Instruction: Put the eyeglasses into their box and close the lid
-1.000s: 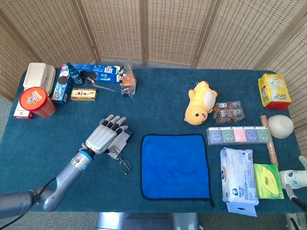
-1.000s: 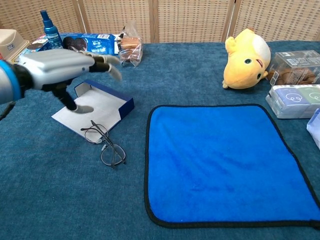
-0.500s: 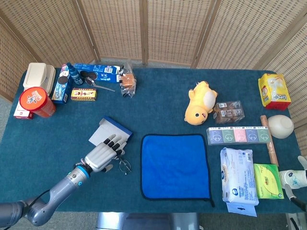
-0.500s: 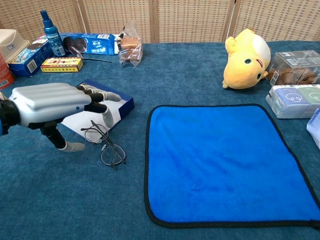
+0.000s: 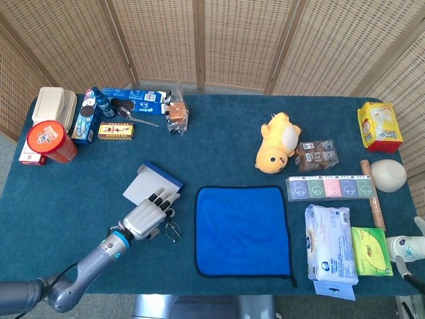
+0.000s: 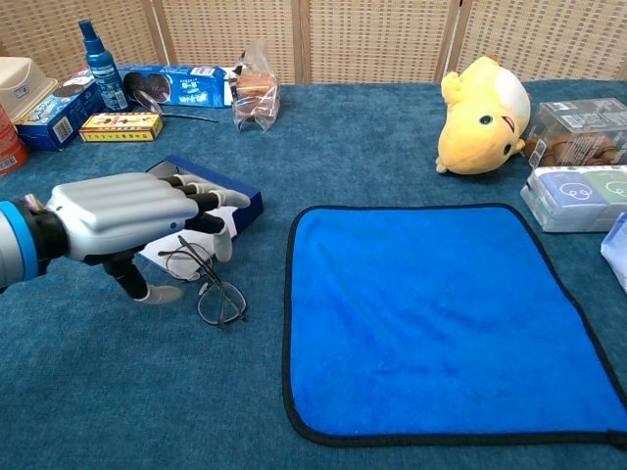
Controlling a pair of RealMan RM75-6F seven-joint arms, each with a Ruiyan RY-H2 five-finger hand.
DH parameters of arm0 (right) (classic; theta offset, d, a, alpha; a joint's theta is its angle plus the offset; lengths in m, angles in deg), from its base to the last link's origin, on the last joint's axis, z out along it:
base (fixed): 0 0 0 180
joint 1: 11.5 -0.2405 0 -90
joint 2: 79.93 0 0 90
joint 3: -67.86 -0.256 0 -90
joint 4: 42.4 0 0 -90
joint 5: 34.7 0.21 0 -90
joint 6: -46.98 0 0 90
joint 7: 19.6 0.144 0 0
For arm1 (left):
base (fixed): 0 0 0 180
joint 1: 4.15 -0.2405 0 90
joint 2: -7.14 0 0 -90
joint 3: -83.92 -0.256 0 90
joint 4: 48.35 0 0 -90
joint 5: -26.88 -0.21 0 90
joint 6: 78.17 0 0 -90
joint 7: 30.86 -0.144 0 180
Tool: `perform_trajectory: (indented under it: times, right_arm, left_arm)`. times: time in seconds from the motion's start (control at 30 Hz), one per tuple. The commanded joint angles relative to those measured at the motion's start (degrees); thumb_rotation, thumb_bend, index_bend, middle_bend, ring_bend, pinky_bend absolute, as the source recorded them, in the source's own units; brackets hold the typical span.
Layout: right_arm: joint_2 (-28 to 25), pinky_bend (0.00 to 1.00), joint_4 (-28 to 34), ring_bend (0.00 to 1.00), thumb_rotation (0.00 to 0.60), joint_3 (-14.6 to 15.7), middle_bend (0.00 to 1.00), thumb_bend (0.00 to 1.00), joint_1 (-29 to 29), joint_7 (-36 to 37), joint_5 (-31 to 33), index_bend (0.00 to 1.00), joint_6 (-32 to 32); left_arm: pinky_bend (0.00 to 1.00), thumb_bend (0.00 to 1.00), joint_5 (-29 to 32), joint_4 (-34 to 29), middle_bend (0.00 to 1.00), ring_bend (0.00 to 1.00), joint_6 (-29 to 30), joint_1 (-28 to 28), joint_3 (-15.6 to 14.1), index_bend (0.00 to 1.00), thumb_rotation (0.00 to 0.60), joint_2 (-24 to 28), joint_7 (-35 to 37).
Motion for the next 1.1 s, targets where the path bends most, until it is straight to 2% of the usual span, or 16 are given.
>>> perform_trajectory:
  times: [0.03, 0.43, 0.77, 0.9, 1.1]
  right_arm:
    - [0.0, 0.11, -0.1, 0.05, 0.599, 0.0, 0.16, 0.28, 0.1, 0.1, 0.1, 0.15, 0.1]
    - [-0.3, 0.11, -0.2, 0.05, 0.599, 0.1, 0.16, 0.28, 0.9, 0.6, 0.5, 0.15, 0.9]
    - [-0.4, 0.11, -0.3, 0.05, 0.599, 0.1, 0.16, 0.28, 1.4, 0.9, 0.7, 0.15, 1.2]
    - [-0.5, 0.11, -0.2, 0.05, 0.599, 0.1, 0.16, 0.28, 1.5, 0.9, 0.6, 0.15, 1.5]
    - [-0.5, 0.11, -0.4, 0.05, 0.599, 0.1, 0.16, 0.28, 1.7, 1.1, 0.8, 0.15, 1.4]
  left_arm:
    - [0.0, 0.27, 0.3, 0.6, 0.0, 0.0, 0.0, 0.4, 0.5, 0.32, 0.6, -0.7, -0.7]
    - [0.0, 0.27, 1.7, 3.6, 0.0, 0.0, -1.8, 2.3, 2.3, 0.35, 0.6, -4.3, -1.6]
    - [0.0, 0.28, 2.6, 6.6, 0.0, 0.0, -2.7, 3.0, 2.6, 0.52, 0.6, -6.3, -0.9]
    - [0.0, 0.3, 2.9, 7.2, 0.05, 0.0, -2.8, 3.3, 2.8, 0.6, 0.6, -6.7, -1.3]
    - [0.0, 0.31, 3.2, 7.4, 0.07, 0.0, -2.3, 3.3, 3.0, 0.65, 0.6, -6.6, -1.0]
